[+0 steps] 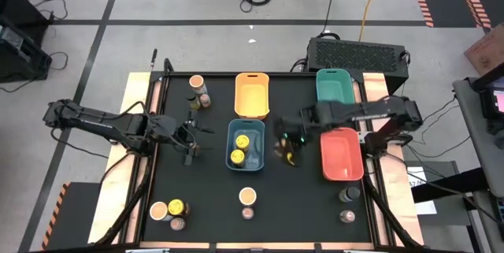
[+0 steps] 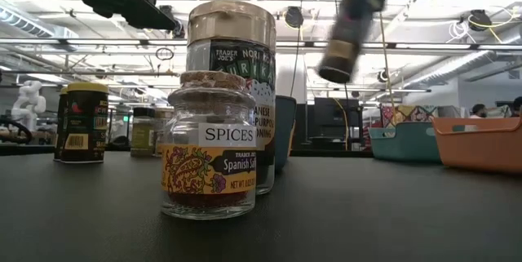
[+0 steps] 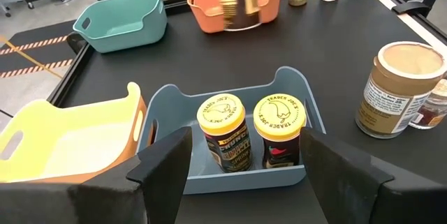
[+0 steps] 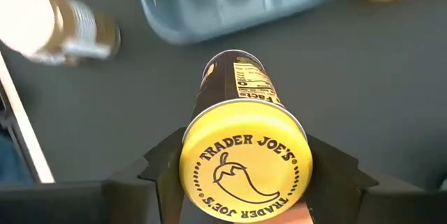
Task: Sort spices by type
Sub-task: Put the yellow seasoning bottle into the dark blue bin
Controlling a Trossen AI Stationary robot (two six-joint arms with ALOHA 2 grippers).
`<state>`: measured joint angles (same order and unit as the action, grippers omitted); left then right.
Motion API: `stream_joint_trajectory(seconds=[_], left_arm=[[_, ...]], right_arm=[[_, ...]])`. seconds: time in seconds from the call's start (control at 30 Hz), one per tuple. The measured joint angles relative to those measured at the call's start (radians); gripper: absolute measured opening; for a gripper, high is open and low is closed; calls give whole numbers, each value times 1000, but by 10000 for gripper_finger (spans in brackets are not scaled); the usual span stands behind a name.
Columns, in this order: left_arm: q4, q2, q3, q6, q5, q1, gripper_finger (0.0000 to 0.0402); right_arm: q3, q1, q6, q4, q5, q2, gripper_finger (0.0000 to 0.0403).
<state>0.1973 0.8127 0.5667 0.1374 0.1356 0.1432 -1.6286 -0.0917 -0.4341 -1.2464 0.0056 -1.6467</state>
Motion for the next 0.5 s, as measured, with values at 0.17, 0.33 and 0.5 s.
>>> stream_joint_trajectory(seconds=[0.17,0.33,0.5], left_arm=[[2,0,0,1,5,-1,267],[4,0,0,1,5,-1,267],[7,0,0,8,5,0,267]], right_arm=[[-136,105,166,3,-3,-99,212],[-286,184,285,-5,-1,-236,212],[-435,239,329,-18,-3,-374,214]])
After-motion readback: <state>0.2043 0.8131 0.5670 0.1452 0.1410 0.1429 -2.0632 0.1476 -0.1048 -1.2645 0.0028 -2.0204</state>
